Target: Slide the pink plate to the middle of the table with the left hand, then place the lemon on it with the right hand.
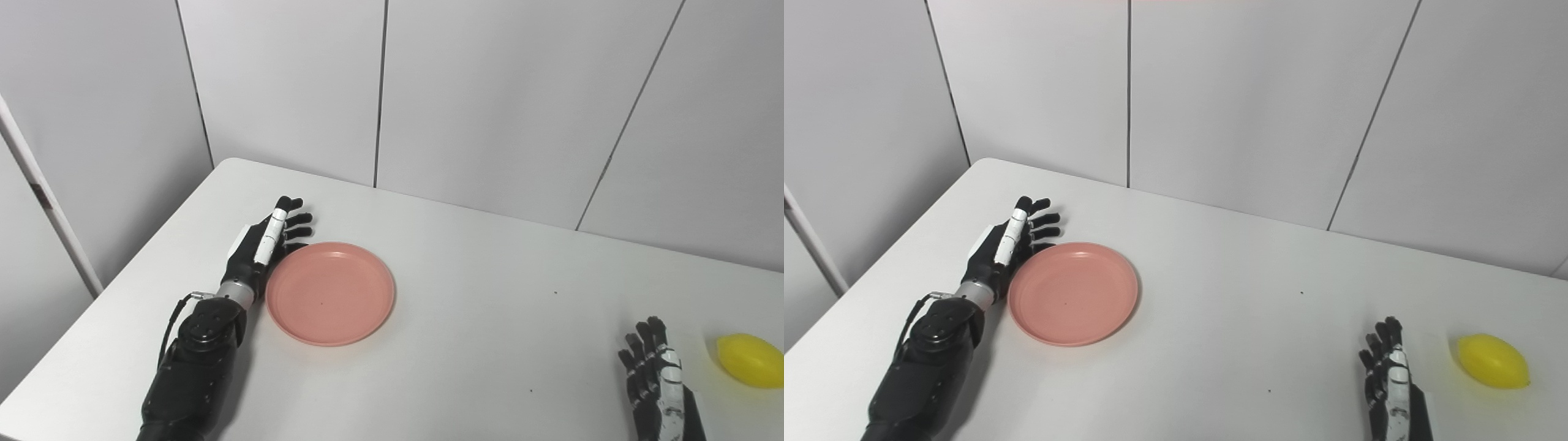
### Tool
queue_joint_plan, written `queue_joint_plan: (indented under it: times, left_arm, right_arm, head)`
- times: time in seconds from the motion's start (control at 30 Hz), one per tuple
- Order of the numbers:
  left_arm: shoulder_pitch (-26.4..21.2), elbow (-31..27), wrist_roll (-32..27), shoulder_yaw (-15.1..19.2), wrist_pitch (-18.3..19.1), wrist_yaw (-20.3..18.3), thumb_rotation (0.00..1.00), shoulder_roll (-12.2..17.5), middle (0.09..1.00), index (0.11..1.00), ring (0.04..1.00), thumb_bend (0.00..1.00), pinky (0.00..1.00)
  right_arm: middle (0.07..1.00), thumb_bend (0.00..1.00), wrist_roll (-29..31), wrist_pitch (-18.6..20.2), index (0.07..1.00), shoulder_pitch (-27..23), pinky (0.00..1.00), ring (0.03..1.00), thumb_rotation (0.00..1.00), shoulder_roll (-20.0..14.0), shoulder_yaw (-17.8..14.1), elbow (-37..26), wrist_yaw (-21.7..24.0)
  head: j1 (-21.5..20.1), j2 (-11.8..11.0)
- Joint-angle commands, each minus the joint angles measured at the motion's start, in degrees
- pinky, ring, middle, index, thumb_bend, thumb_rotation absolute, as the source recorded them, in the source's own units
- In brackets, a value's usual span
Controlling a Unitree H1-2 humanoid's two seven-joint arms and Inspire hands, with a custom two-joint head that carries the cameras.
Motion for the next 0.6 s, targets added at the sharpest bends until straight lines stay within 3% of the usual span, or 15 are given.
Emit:
queue_joint_plan:
  times: [0.0, 0.13, 0.3, 0.57]
  left_arm:
    - [-0.5, -1.2, 0.5, -1.3, 2.0, -0.5, 1.0, -1.2, 0.827, 0.851, 0.801, 0.72, 0.68]
    - [0.3, -2.0, -0.2, -2.0, 3.9, -0.9, 1.0, -2.1, 0.852, 0.875, 0.827, 0.72, 0.73]
    - [1.5, -2.9, 1.3, -3.8, 3.2, -0.7, 1.0, -2.9, 0.833, 0.87, 0.801, 0.7, 0.66]
    - [2.3, -5.2, 1.7, -5.8, 4.8, -0.5, 1.0, -4.5, 0.835, 0.866, 0.809, 0.74, 0.67]
  right_arm:
    - [1.0, 0.61, 0.4, -2.2, 1.0, 4.0, 1.0, 1.0, 1.0, 2.4, 0.8, 5.4, -0.2]
    - [1.0, 0.62, 0.7, -2.3, 1.0, 4.0, 1.0, 1.0, 1.0, 2.5, 0.8, 5.4, 0.1]
    - [1.0, 0.63, 0.4, -2.2, 1.0, 4.1, 1.0, 1.0, 0.99, 2.5, 1.0, 5.0, 0.0]
    - [1.0, 0.64, 0.0, -2.1, 1.0, 4.0, 1.0, 1.0, 0.99, 2.8, 1.1, 4.9, -0.3]
  head:
    - [-0.1, 0.2]
    - [-0.2, 0.4]
    - [-0.4, 0.5]
    - [-0.6, 0.5]
